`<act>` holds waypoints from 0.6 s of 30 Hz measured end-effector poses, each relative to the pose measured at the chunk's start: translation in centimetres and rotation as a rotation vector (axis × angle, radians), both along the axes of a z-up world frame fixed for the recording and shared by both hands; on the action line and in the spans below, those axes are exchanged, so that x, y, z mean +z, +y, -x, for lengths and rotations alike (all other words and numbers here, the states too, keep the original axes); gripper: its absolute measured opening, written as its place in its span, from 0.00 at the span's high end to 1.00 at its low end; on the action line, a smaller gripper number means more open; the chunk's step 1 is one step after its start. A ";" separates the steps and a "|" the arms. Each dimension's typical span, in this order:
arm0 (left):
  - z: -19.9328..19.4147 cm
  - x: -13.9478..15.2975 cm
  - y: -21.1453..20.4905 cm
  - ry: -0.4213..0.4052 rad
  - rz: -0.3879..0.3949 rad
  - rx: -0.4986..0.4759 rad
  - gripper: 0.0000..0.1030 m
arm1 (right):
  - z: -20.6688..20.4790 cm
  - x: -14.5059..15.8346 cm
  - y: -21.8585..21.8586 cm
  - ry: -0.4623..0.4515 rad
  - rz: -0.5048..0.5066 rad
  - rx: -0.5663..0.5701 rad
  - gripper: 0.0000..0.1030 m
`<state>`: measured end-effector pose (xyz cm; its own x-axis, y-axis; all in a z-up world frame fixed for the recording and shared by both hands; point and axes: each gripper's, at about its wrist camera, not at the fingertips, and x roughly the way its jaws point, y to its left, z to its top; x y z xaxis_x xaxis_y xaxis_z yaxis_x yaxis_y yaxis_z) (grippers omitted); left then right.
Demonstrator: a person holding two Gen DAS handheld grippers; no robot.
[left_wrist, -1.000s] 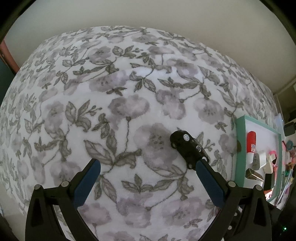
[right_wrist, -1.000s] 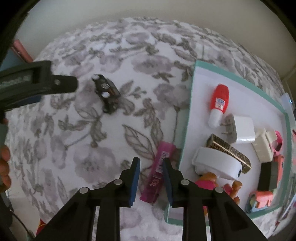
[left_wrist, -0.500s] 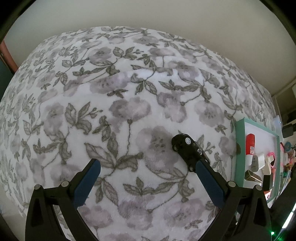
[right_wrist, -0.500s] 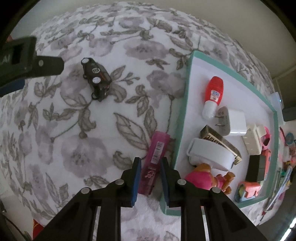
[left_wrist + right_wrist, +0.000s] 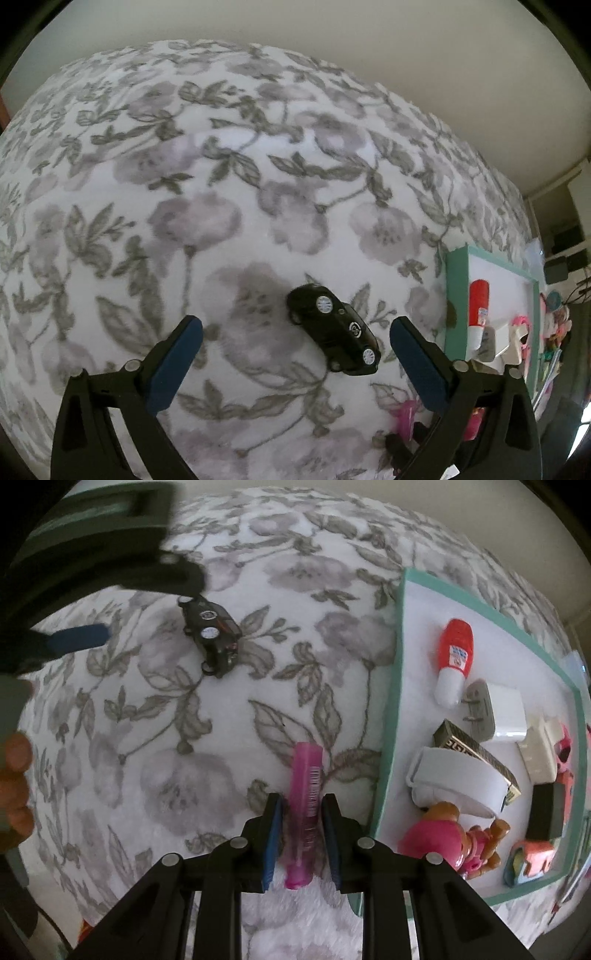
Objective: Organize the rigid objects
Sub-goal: 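Grasp the black toy car with the left tool while the right tool grasps the pink lip balm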
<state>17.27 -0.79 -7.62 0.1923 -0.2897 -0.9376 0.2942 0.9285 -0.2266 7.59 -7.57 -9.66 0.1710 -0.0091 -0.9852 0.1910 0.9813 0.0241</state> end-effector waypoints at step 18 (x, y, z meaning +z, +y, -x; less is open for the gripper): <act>2.3 -1.5 -4.0 -0.009 -0.102 -0.120 0.65 | 3.3 0.2 -2.5 -0.080 -0.094 -0.013 0.81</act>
<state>14.96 -4.75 -9.17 0.1704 -0.2147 -0.9617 0.4055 0.9048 -0.1302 4.28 -10.07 -9.45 0.2495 0.0799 -0.9651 0.1971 0.9715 0.1314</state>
